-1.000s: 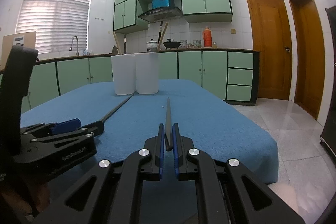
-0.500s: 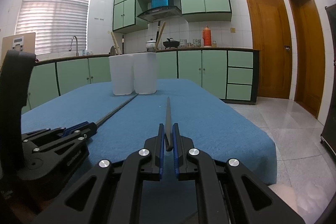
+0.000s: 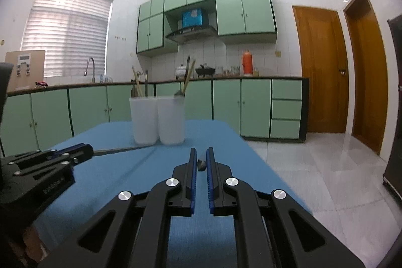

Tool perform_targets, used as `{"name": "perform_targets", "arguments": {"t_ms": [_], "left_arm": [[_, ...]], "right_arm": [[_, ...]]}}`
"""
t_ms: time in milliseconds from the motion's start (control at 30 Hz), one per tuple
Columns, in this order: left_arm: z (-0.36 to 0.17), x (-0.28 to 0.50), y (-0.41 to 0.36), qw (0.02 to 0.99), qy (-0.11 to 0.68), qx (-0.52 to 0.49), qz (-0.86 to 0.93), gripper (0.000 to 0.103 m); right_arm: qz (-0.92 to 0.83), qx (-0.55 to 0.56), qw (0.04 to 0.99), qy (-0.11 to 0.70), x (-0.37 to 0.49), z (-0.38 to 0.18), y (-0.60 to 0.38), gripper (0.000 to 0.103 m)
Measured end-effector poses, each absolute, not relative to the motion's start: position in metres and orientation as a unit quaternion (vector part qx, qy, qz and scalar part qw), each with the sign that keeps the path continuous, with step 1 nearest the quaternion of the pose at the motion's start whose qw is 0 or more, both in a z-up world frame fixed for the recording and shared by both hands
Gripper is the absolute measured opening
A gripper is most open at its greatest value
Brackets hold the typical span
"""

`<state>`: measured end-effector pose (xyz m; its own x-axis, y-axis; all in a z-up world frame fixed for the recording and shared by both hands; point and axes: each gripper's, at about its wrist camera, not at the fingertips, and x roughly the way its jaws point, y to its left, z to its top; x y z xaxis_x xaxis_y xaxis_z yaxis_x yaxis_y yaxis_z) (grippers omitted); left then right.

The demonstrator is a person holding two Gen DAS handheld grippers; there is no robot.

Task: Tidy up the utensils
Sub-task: 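Lift both grey chopsticks and carry them over the white holder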

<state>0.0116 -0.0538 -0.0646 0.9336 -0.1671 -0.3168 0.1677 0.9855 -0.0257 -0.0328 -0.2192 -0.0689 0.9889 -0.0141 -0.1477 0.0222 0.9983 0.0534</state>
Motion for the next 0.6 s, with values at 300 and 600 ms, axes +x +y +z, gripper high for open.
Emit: {"name": "perform_targets", "arguments": {"t_ms": [300,600], "left_arm": [[-0.009,0.013,-0.046,0.988,0.119,0.003,-0.099,0.006],[0.034,0.026,-0.031,0.981,0.157,-0.004,-0.117,0.006]], "right_arm": [[0.033,0.035,0.998,0.05,-0.02,-0.012,-0.228,0.007],[0.073,0.06,0.994,0.059,0.009,0.042,-0.24,0.007]]}}
